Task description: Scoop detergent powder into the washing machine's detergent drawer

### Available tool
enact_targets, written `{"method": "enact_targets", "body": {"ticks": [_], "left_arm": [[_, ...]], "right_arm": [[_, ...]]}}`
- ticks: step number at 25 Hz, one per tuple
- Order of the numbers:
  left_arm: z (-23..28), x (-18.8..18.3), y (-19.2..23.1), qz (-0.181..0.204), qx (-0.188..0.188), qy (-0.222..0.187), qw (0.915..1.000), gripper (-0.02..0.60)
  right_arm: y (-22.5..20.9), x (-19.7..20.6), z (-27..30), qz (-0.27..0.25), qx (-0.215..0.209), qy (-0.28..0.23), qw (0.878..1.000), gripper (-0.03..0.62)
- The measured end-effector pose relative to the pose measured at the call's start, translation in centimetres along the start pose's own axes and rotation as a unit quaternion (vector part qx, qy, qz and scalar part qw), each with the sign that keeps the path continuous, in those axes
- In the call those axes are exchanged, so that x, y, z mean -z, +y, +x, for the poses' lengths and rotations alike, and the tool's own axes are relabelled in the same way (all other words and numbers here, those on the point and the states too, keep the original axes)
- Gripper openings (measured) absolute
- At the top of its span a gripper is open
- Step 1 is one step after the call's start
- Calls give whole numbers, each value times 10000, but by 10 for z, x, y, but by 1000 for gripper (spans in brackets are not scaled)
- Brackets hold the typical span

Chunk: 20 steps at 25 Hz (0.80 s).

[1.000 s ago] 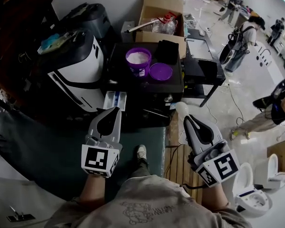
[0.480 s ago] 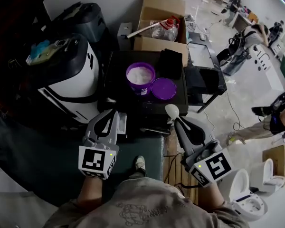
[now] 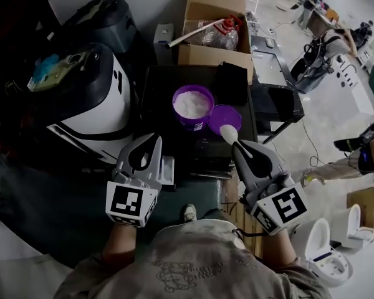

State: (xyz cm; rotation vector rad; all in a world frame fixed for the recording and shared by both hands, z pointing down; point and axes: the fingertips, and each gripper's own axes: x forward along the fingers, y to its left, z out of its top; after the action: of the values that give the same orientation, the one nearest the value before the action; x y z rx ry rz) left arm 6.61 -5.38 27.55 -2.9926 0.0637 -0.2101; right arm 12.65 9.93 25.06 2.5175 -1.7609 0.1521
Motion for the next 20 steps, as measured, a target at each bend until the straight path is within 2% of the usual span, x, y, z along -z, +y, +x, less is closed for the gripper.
{"method": "enact_targets", "body": {"ticks": [8,13,16,20], "left_arm": [[29,6,22,39,-27,121,9999,0],[53,10,35,61,-174,151,9997,0],[69,14,43,16,-301,208,9993,0],[87,21,54,-81,-565,247,9981,0]], "right_arm": [[-33,8,37,116,126,143,9998,37],[-54,14,63,291,21,189,9994,37],[-69,21,86,444,-177,311,9984,37],[-80,31,126,865,-734,446,9925,37]]}}
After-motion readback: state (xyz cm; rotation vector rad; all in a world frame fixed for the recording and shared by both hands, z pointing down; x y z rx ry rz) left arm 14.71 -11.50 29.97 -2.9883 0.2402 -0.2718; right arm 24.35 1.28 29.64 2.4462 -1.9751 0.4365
